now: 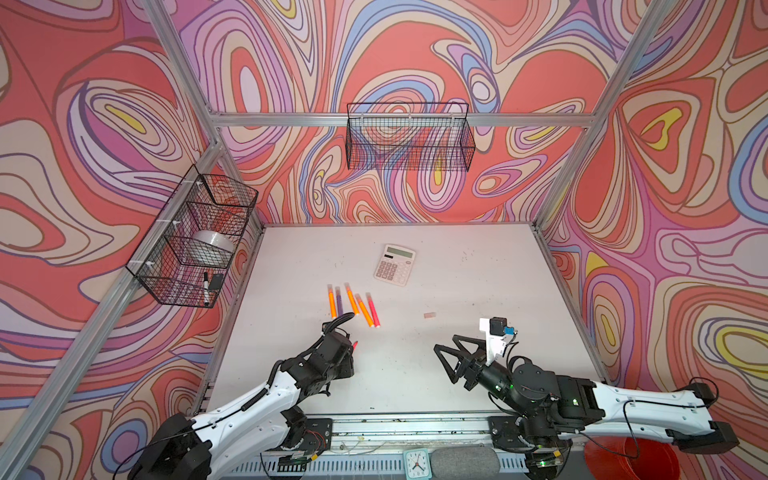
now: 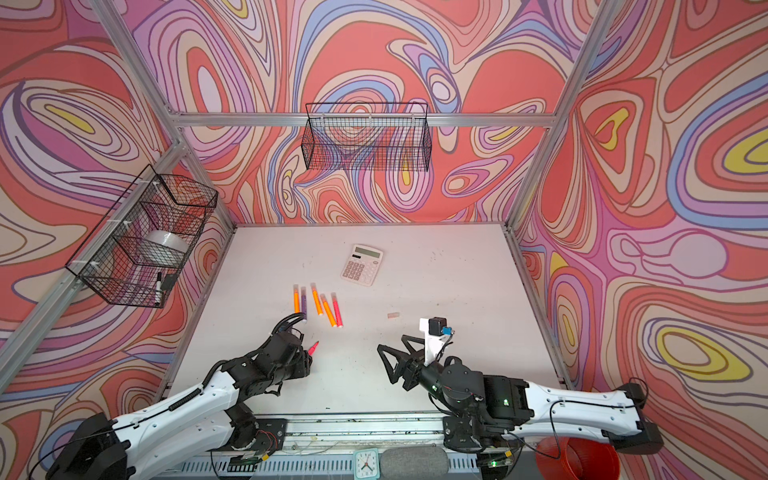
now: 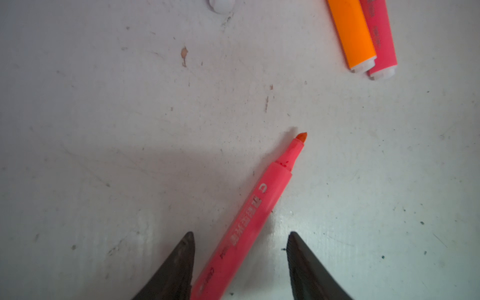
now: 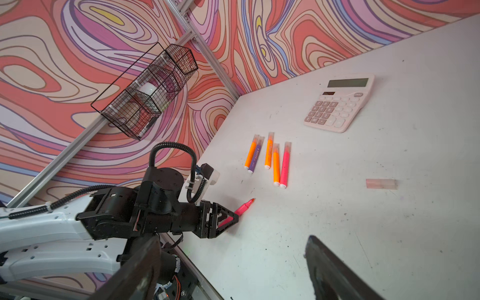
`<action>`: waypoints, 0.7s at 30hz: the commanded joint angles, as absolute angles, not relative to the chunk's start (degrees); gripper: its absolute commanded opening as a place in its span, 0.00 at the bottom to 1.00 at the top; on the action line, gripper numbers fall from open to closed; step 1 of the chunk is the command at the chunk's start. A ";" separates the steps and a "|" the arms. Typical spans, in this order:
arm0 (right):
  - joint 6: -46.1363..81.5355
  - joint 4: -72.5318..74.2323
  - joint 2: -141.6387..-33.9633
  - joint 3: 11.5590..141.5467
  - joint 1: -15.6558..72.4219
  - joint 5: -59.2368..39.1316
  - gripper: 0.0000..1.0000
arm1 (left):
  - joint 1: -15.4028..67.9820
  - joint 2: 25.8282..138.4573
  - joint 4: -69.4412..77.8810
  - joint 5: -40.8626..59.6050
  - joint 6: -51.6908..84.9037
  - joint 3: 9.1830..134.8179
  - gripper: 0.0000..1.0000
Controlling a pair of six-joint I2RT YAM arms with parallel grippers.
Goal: Insert the pens into the pen caps
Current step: 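Lower the left gripper onto the uncapped pink marker and grasp it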
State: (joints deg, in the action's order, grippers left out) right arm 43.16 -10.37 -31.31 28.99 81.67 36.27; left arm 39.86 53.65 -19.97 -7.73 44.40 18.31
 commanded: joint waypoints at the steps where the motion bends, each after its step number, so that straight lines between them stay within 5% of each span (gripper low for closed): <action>1: 44.47 -12.01 -31.94 29.45 81.69 37.35 0.90 | 42.86 56.33 -23.34 -9.99 44.82 20.74 0.47; 5: 44.79 -11.61 -32.39 29.36 81.66 37.54 0.90 | 47.46 58.07 -25.81 -13.51 46.08 21.98 0.34; 14: 44.65 -10.52 -33.79 29.51 81.65 37.71 0.91 | 54.70 64.88 -27.79 -18.49 49.82 23.97 0.34; 21: 44.42 -8.85 -35.53 29.44 81.66 37.63 0.91 | 56.78 69.63 -26.34 -18.20 50.02 24.95 0.19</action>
